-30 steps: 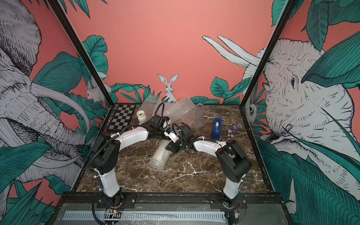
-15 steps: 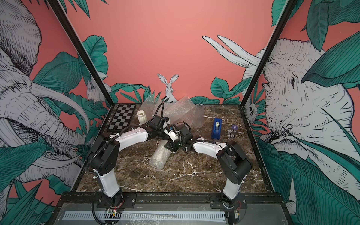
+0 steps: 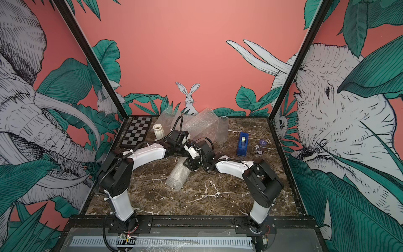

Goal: Wrap vases in bubble wrap
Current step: Stick the tape on the bubble wrap.

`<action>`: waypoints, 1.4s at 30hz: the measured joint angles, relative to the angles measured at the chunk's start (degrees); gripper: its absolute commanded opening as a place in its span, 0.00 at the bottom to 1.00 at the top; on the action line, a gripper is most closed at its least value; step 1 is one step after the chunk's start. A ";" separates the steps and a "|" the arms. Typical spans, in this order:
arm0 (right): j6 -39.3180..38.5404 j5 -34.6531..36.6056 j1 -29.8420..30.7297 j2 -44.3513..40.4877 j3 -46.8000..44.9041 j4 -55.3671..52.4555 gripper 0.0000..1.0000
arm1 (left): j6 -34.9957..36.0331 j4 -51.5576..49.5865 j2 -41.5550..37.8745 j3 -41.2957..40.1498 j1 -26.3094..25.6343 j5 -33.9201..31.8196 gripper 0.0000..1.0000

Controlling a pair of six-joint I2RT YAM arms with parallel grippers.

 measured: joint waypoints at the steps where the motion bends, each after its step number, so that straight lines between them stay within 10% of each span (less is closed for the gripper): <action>1: 0.17 -0.42 0.00 0.00 -0.24 0.52 0.34 | -0.04 0.02 -0.07 -0.07 -0.02 -0.09 0.60; 42: 3.41 0.57 -0.13 -4.74 -5.75 1.11 0.47 | -0.31 0.09 -0.37 -0.26 -0.37 -0.83 0.53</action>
